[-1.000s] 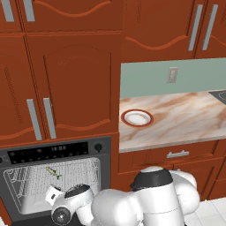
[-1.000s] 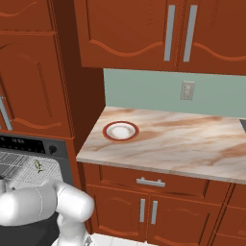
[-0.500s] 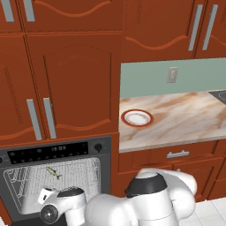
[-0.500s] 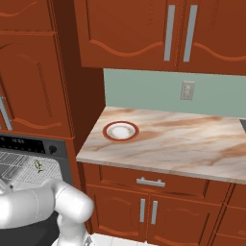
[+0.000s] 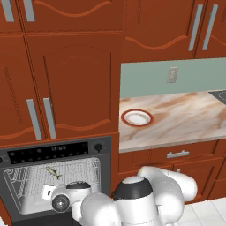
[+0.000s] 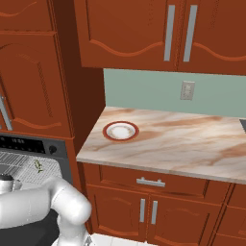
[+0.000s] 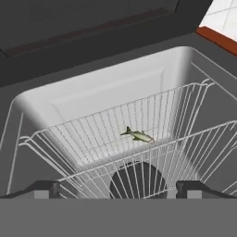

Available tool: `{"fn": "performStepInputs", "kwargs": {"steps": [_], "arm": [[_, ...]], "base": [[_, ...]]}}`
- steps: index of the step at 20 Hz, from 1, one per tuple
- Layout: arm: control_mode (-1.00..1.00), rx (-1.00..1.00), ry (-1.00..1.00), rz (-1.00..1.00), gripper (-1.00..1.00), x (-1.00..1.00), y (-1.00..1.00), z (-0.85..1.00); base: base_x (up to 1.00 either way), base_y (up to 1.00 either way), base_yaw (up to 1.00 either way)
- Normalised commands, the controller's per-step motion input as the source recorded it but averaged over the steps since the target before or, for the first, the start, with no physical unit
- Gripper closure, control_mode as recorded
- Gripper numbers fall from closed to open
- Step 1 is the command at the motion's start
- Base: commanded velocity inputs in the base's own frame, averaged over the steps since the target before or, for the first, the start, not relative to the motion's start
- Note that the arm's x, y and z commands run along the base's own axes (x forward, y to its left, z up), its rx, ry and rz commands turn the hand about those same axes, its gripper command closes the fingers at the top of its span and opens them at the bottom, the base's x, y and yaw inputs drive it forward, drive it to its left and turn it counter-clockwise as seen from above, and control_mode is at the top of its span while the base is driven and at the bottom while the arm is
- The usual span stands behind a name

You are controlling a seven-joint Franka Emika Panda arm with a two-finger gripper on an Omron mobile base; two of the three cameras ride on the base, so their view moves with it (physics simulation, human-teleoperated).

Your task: Take the fish from the oven and place it on the plate on the counter.

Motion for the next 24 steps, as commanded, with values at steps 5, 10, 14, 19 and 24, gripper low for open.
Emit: {"fn": "performStepInputs", "kwargs": {"steps": [5, 10, 14, 19, 24], "arm": [[-1.0, 0.0, 0.0, 0.11, -1.0, 0.08, 0.0, -0.06], [-1.0, -0.03, 0.0, 0.0, -1.0, -0.03, 0.0, -0.04], [-1.0, -0.05, 0.0, 0.0, -1.0, -0.01, 0.0, -0.12], [-1.0, -0.07, 0.0, 0.0, -1.0, 0.0, 0.0, -0.19], [-1.0, -0.07, 0.0, 0.0, -1.0, 0.0, 0.0, -0.23]], "base": [[0.0, 0.0, 0.0], [0.0, 0.0, 0.0], [0.0, 0.0, 0.0], [0.0, 0.0, 0.0], [0.0, 0.0, 0.0]]}}
